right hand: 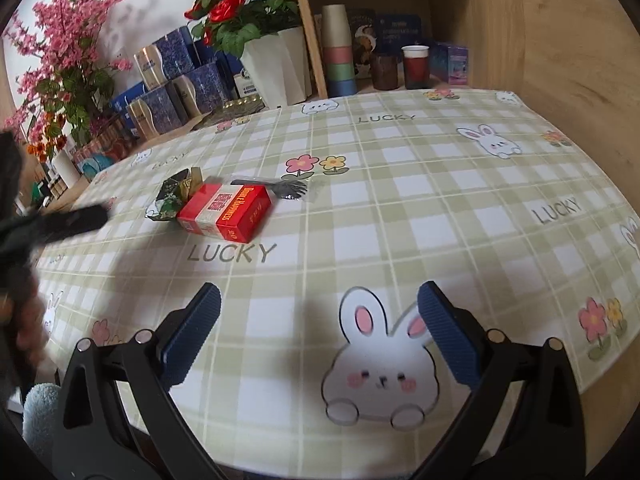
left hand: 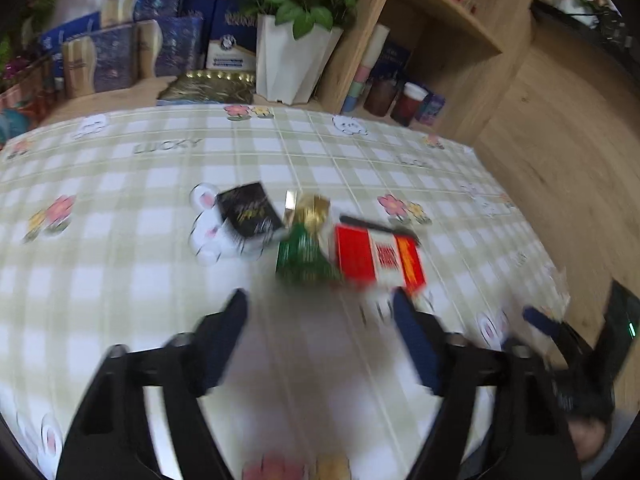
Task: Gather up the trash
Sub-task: 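Grasp the green-gold candy wrapper with the left gripper, then grasp the red Double Happiness cigarette box with the right gripper while the left holds the wrapper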
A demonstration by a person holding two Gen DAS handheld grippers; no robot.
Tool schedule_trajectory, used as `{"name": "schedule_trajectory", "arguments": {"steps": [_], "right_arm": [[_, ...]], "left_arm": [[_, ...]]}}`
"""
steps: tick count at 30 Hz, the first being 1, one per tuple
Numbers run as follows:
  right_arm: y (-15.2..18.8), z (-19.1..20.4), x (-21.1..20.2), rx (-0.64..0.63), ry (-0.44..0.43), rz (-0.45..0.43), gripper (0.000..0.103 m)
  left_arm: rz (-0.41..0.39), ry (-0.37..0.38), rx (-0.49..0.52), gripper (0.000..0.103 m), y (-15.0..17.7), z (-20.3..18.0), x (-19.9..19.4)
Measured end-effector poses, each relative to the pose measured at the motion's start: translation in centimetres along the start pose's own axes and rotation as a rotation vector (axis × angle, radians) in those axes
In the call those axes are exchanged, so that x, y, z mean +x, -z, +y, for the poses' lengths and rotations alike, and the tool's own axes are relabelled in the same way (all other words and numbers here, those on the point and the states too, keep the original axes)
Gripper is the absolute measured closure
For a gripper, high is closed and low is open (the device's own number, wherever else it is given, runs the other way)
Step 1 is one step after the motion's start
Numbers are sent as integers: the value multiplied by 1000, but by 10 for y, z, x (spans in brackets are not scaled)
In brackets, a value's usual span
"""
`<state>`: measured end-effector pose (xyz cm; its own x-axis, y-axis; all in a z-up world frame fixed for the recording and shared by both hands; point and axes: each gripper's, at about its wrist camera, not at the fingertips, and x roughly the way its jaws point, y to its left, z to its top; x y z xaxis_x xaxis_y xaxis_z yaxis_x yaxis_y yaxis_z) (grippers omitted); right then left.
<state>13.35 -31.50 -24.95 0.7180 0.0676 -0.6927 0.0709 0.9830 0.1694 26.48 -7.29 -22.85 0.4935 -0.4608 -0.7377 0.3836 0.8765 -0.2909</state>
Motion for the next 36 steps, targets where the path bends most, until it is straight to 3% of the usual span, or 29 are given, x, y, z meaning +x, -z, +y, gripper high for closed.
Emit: {"name": "schedule_trajectory", "arguments": {"steps": [3, 10, 11, 12, 14, 19, 23, 27, 31, 36], "right_arm": [[-3, 2, 7, -15, -31, 19, 6], [-5, 10, 16, -79, -65, 52, 6], [-6, 12, 18, -93, -70, 56, 6], [-8, 14, 19, -106, -72, 58, 6], [-11, 18, 21, -132, -84, 61, 6], [-22, 28, 30, -210, -112, 82, 6], [-34, 46, 43, -324, -146, 105, 6], [-50, 63, 64, -371, -182, 163, 6], [-70, 85, 89, -465, -206, 184, 6], [-80, 109, 115, -628, -230, 222, 6]], "left_arm": [[42, 10, -16, 64, -23, -1, 29], [109, -56, 27, 64, -33, -3, 67], [117, -45, 19, 71, -30, -1, 69], [113, -37, 1, 87, -27, 2, 66], [126, -25, -23, 92, -20, 7, 63], [107, 6, -26, 94, 1, 12, 35], [68, -9, -4, 94, 20, 16, 2], [37, 45, -92, 94, 42, 35, -32], [-26, 35, -168, 94, 61, 54, -68], [-70, 13, -184, 94, 80, 63, -97]]}}
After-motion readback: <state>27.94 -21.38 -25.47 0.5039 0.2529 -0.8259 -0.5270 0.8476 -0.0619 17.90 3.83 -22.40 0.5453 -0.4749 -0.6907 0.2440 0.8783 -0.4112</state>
